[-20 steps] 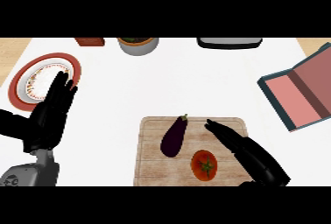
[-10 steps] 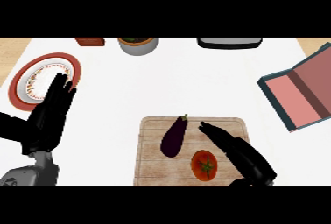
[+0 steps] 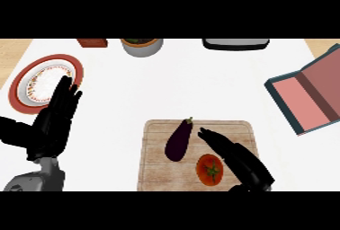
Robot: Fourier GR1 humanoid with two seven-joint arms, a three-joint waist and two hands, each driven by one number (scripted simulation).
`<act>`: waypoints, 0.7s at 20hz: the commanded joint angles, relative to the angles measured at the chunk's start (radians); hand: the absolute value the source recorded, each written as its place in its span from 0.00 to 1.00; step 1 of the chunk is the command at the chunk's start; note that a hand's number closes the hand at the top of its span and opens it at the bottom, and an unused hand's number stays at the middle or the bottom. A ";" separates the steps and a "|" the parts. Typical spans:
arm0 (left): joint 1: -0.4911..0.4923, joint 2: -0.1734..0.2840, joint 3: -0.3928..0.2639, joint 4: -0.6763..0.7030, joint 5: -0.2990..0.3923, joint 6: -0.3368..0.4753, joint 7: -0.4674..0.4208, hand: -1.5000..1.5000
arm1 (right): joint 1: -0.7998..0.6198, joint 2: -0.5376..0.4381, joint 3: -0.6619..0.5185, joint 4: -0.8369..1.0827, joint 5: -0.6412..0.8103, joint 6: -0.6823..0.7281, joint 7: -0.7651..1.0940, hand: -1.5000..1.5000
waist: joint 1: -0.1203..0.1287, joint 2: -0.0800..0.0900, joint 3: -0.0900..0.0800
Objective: Pick the tomato from the cutting board and place it in the cardboard box
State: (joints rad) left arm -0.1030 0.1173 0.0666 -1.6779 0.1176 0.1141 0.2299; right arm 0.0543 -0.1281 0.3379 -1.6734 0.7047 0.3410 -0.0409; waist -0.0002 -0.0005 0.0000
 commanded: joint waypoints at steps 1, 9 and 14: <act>0.041 -0.007 -0.006 -0.032 -0.012 -0.012 -0.014 0.50 | 0.022 -0.031 -0.015 0.070 0.028 -0.042 -0.092 0.00 | 0.001 0.000 0.000; 0.021 0.001 0.030 0.013 0.003 -0.037 -0.023 0.50 | -0.010 0.046 0.039 0.052 0.084 -0.052 -0.035 1.00 | 0.001 0.000 0.000; 0.004 -0.046 -0.017 0.028 -0.049 0.008 -0.048 0.50 | -0.005 0.013 0.057 0.062 0.161 -0.156 -0.143 1.00 | -0.001 0.000 0.000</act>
State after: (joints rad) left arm -0.0960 0.0911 0.0660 -1.6593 0.0946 0.1035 0.2028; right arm 0.0427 -0.1210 0.3593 -1.6084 0.8055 0.2409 -0.1616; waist -0.0002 -0.0012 -0.0002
